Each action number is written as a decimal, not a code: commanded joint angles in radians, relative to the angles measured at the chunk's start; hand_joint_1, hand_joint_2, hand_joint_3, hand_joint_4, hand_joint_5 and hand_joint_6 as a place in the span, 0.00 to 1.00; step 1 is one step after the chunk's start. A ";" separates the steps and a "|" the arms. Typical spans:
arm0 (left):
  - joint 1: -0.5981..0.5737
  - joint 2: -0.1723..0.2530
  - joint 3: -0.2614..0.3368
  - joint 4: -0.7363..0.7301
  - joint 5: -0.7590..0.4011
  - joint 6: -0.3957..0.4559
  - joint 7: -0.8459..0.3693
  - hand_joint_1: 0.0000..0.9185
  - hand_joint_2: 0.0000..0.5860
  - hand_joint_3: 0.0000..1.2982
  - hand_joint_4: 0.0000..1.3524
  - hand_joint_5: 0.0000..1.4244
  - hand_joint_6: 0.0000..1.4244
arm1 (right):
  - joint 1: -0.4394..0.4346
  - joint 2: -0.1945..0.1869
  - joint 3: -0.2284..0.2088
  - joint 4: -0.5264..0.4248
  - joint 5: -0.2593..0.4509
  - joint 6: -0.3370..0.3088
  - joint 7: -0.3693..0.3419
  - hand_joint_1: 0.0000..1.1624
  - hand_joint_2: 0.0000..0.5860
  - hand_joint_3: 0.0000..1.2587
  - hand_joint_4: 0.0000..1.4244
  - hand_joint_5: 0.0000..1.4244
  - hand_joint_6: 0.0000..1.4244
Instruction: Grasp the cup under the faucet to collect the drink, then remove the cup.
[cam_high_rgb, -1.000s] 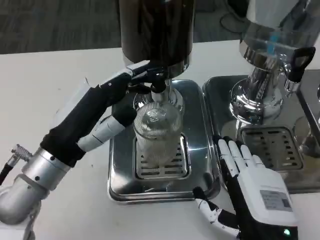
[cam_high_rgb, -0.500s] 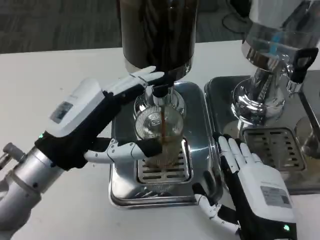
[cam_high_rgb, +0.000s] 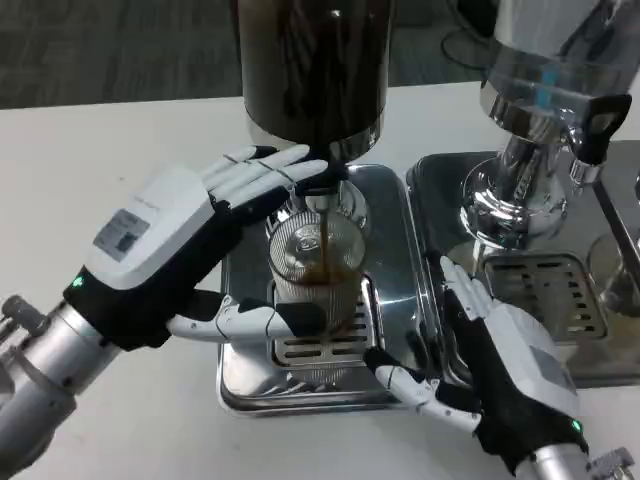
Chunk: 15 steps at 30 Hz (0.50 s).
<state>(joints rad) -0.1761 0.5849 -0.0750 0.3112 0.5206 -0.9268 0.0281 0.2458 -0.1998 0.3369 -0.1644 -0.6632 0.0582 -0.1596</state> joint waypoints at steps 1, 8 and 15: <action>0.036 0.029 -0.056 0.017 0.055 0.013 -0.038 0.00 0.21 0.20 0.09 0.19 0.10 | -0.079 0.015 -0.001 0.017 -0.005 0.061 0.059 0.33 0.33 0.00 0.00 0.00 0.00; 0.032 0.032 -0.072 0.021 0.050 0.026 -0.027 0.00 0.22 0.20 0.09 0.19 0.10 | -0.140 0.019 0.011 0.049 -0.023 0.101 0.092 0.33 0.33 0.00 0.00 0.00 0.00; 0.023 0.030 -0.080 0.022 0.046 0.035 -0.030 0.00 0.22 0.19 0.08 0.19 0.10 | -0.182 0.039 0.006 0.079 -0.003 0.090 0.089 0.33 0.34 0.00 0.00 0.00 0.00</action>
<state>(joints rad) -0.1790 0.5923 -0.1033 0.3092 0.5139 -0.9081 0.0524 0.0870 -0.1671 0.3493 -0.0990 -0.6797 0.1492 -0.0701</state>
